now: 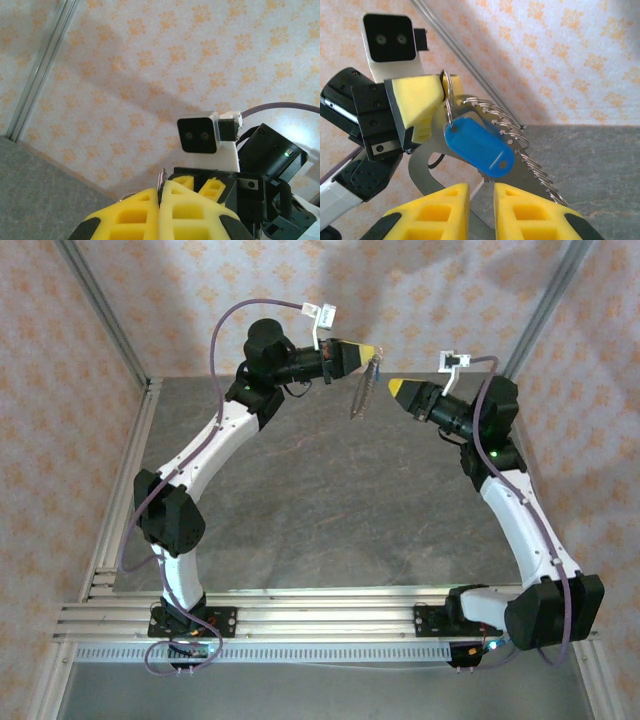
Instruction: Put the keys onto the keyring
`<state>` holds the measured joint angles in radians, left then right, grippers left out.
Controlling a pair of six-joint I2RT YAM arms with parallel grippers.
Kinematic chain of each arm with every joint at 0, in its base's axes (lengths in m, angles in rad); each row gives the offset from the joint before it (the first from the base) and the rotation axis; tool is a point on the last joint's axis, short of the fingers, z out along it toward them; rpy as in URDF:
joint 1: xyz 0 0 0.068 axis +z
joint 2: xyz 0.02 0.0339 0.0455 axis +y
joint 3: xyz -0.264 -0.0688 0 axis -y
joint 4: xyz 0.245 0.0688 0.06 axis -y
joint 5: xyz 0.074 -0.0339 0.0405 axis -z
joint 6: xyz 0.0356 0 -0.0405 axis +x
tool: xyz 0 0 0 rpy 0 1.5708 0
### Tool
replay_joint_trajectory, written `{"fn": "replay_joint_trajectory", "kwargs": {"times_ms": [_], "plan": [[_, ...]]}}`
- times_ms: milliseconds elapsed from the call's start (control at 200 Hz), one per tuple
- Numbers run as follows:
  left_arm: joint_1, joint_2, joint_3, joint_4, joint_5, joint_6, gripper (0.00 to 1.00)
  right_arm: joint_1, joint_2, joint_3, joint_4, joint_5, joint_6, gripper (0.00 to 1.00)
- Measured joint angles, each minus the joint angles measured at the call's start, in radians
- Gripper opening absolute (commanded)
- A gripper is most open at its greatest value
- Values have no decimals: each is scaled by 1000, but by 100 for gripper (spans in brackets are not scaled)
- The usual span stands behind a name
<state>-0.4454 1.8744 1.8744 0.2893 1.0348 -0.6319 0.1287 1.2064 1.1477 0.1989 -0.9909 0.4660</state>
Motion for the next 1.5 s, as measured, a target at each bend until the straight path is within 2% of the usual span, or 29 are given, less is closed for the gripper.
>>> {"fn": "replay_joint_trajectory", "kwargs": {"times_ms": [130, 250, 450, 771, 926, 1211, 1496], "plan": [[0, 0, 5, 2, 0, 0, 0, -8, 0, 0, 52, 22, 47, 30], [0, 0, 5, 8, 0, 0, 0, -8, 18, 1, 142, 22, 102, 34], [0, 0, 6, 15, 0, -8, 0, -4, 96, 10, 281, 18, 215, 35], [0, 0, 6, 15, 0, -16, 0, 50, 144, 64, 319, 13, 241, 34], [0, 0, 6, 15, 0, -19, 0, 61, 151, 82, 318, 14, 236, 28], [0, 0, 6, 15, 0, -23, 0, 67, 152, 82, 291, 7, 192, 0], [0, 0, 6, 15, -3, -26, 0, 84, 121, 81, 205, 40, 113, 0]]}}
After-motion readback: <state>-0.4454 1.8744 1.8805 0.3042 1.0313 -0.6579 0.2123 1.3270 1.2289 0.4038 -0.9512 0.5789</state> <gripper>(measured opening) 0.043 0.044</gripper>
